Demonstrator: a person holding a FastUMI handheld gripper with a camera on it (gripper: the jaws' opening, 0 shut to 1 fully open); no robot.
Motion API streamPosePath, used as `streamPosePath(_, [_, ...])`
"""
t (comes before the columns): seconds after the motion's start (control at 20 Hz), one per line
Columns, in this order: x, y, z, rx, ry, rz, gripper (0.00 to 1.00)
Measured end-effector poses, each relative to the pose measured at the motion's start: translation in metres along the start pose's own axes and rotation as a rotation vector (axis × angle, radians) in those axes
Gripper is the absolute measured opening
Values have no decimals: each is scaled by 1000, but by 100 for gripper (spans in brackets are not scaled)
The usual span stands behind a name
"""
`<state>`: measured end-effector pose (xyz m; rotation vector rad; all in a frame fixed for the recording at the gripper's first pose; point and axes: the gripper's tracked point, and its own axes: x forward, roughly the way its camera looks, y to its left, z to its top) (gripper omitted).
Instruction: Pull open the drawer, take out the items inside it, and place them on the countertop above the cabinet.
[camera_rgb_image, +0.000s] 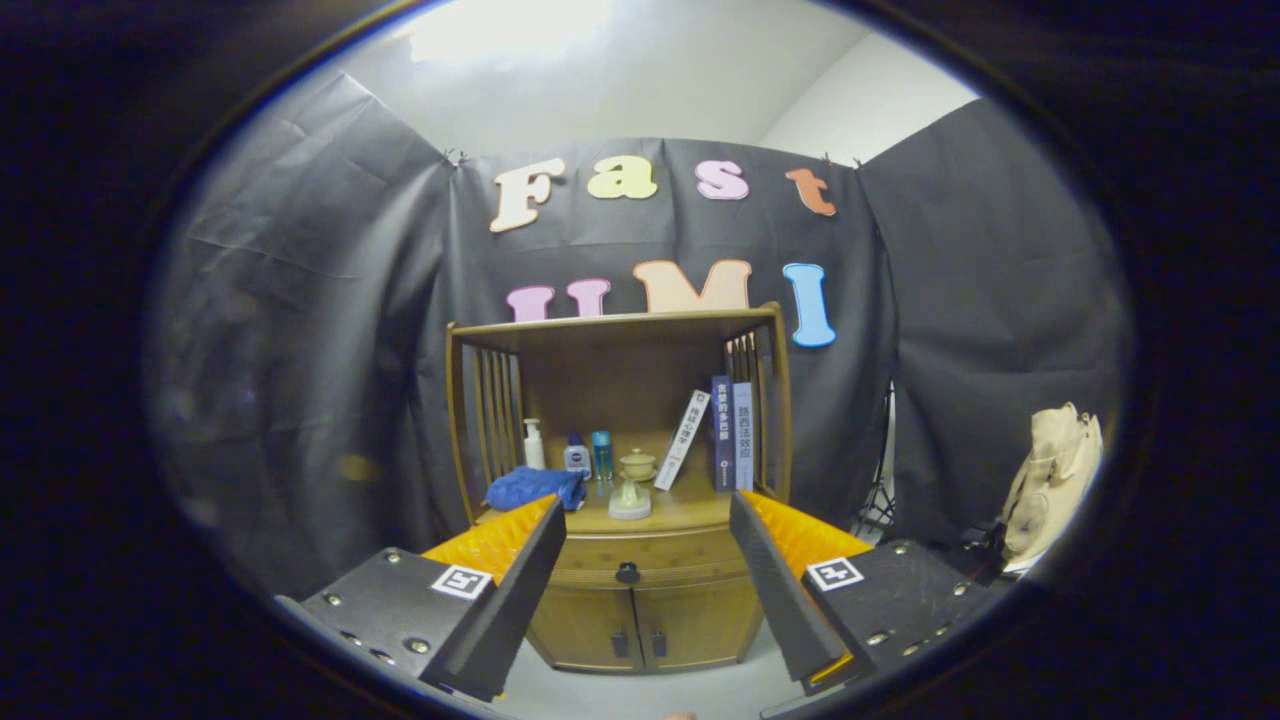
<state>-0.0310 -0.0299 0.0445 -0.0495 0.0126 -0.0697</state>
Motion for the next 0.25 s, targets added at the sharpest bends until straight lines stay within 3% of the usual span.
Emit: streamPosePath(0.25, [-1, -7, 0, -17, -9, -27, 99])
